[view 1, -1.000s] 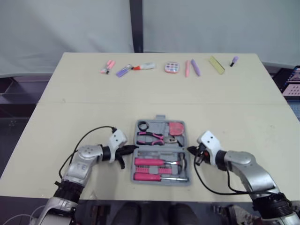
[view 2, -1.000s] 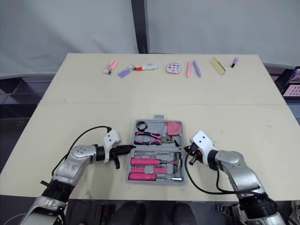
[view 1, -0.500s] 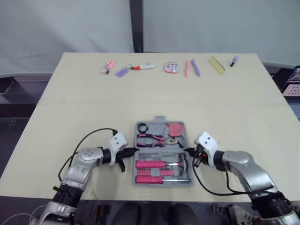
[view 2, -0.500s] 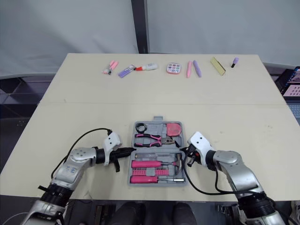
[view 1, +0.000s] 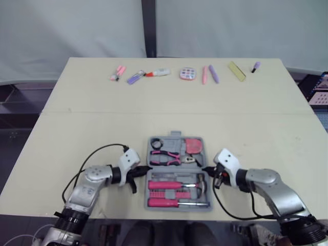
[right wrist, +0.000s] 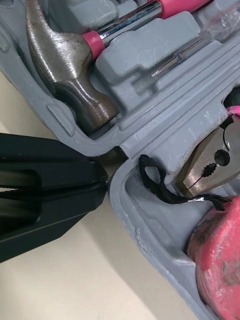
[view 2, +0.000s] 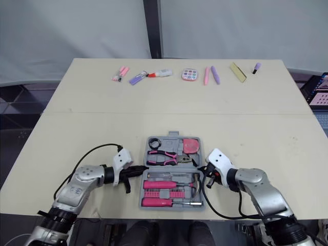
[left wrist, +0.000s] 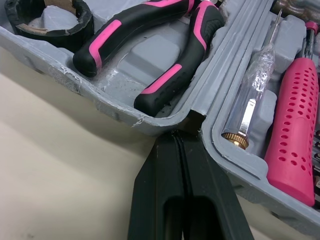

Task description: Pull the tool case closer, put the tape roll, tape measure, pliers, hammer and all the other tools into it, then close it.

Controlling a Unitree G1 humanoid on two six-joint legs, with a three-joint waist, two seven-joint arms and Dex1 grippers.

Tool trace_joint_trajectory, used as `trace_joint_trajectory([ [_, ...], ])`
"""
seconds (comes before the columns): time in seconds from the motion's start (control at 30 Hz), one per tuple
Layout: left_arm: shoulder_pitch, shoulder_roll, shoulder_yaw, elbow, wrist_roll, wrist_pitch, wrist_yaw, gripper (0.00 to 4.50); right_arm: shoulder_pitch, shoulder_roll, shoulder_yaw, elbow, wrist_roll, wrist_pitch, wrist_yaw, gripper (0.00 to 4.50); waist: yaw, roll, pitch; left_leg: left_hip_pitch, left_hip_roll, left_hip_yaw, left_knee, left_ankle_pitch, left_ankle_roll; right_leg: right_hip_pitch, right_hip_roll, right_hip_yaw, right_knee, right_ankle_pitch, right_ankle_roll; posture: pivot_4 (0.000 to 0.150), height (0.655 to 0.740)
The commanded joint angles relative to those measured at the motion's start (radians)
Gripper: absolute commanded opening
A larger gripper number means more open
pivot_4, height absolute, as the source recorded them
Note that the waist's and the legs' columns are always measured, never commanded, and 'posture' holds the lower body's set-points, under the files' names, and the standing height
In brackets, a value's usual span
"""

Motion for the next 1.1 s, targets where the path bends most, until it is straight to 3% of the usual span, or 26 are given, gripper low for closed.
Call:
trace_joint_trajectory([
  [0.03, 0.035, 0.007, -0.018, -0.043, -0.008, 0.018, -0.007, 0.00, 0.015, -0.002, 0.000, -0.055, 0.024, 0.002, 0.022, 0.09, 0.000, 0.000, 0.000, 0.000, 0.000, 0.000, 0.000, 0.000, 0.000, 0.000, 0.000, 0.000, 0.000, 0.000, 0.000, 0.150, 0.7400],
  [1.1, 0.121, 0.023, -0.016, -0.149, -0.031, 0.076, 0.022, 0.00, 0.076, -0.009, -0.002, -0.130, 0.051, 0.055, 0.024, 0.09, 0.000, 0.000, 0.000, 0.000, 0.000, 0.000, -0.001, 0.000, 0.000, 0.000, 0.000, 0.001, 0.000, 0.000, 0.000, 0.150, 0.7400],
])
